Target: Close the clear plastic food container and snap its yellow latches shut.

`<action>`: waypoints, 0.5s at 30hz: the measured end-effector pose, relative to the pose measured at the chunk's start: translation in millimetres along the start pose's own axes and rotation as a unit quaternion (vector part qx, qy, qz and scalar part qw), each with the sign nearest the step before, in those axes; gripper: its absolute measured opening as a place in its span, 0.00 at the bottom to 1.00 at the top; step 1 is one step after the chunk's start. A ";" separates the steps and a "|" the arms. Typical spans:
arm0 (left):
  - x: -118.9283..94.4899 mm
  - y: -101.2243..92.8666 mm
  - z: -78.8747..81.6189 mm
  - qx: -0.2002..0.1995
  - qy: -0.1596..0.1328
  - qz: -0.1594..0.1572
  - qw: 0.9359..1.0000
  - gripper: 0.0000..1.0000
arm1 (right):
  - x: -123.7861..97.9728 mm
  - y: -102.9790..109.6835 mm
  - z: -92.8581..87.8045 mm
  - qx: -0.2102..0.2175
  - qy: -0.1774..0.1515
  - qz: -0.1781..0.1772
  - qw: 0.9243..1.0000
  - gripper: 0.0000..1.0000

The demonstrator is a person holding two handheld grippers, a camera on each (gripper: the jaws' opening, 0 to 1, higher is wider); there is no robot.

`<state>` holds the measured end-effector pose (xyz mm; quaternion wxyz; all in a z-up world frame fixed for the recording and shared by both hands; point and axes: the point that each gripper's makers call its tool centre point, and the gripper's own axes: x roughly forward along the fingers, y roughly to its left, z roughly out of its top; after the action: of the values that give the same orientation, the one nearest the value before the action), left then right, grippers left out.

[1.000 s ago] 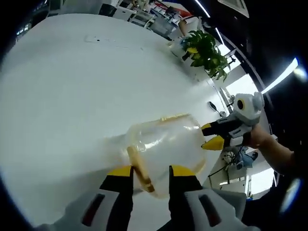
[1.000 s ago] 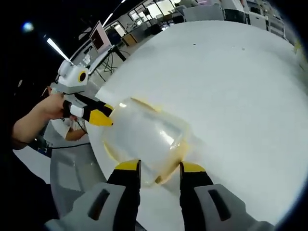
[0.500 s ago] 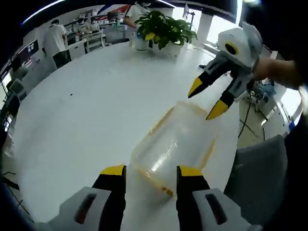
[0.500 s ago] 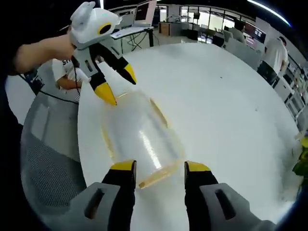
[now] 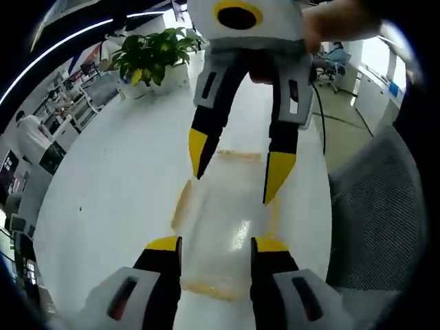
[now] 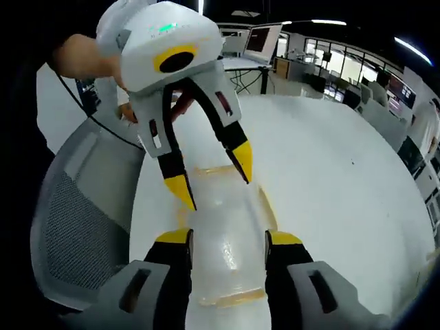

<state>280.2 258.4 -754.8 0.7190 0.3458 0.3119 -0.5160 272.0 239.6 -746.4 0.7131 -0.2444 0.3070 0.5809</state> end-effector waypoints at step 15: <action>2.0 -14.5 7.2 0.020 0.008 0.000 1.000 0.42 | 12.8 -10.0 3.1 -0.044 0.033 0.010 0.998 0.45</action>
<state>267.4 248.1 -754.9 0.7093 0.3640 0.3077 -0.5194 284.0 248.4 -753.6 0.6854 -0.2919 0.3067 0.5925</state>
